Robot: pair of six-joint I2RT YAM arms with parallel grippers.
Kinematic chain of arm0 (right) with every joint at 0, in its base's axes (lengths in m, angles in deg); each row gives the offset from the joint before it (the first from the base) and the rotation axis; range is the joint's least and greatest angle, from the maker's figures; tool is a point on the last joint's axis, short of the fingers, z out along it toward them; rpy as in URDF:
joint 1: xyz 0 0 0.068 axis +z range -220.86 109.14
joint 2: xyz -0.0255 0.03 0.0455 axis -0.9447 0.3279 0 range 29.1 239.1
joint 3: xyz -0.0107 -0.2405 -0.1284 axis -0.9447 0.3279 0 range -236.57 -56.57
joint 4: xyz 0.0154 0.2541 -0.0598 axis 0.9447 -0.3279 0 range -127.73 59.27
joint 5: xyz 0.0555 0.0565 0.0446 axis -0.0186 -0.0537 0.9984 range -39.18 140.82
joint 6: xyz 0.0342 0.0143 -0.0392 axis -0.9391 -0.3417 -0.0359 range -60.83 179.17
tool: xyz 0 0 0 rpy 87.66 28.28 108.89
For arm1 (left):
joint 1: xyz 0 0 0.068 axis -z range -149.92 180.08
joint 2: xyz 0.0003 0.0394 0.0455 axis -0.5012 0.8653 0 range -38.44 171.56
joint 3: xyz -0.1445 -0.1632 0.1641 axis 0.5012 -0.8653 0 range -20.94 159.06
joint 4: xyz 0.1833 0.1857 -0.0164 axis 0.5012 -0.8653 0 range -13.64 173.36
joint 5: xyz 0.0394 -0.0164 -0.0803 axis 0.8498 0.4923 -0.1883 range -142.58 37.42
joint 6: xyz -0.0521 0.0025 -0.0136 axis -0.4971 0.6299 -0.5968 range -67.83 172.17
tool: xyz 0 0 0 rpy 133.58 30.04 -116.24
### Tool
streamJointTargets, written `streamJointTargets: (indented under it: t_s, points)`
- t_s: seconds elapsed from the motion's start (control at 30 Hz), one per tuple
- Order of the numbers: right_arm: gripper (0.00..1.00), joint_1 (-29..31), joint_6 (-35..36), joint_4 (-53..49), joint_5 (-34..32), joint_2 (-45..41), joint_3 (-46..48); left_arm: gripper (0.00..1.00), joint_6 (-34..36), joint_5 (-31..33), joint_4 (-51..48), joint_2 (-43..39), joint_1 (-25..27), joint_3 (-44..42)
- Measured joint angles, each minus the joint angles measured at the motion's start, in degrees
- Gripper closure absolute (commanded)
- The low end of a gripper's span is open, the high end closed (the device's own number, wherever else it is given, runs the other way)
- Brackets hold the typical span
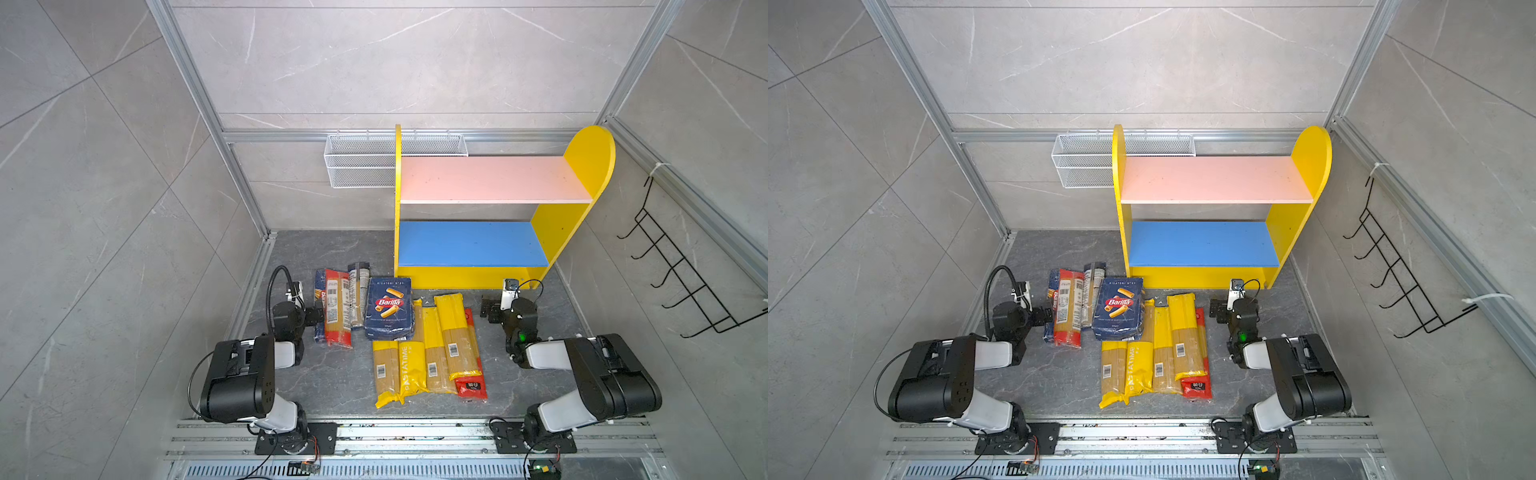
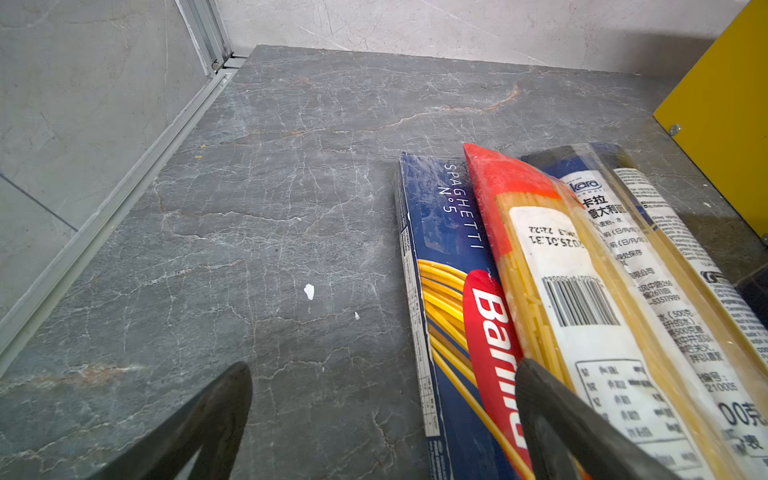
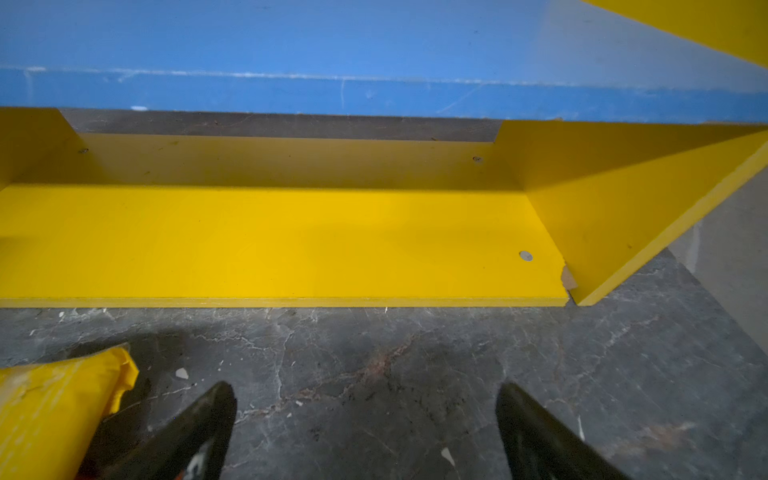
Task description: Place and organize the pasta boxes and bags onto the shelf
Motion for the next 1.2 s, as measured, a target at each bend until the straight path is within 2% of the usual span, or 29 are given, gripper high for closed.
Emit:
streamJointTargets:
  t_s: [0.97, 1.07, 1.2]
  points:
    - [0.00, 0.00, 0.00, -0.11, -0.02, 0.00, -0.04, 0.02, 0.00, -0.02, -0.55, 0.00, -0.02, 0.09]
    - [0.00, 0.00, -0.07, -4.55, -1.01, -1.51, -1.51, 0.07, 0.00, -0.02, -1.40, -0.02, -0.02, 0.20]
    - [0.01, 0.39, -1.22, -10.23, -5.44, -6.05, -3.87, 0.10, -0.02, 0.46, -8.46, -1.77, -0.02, 3.48]
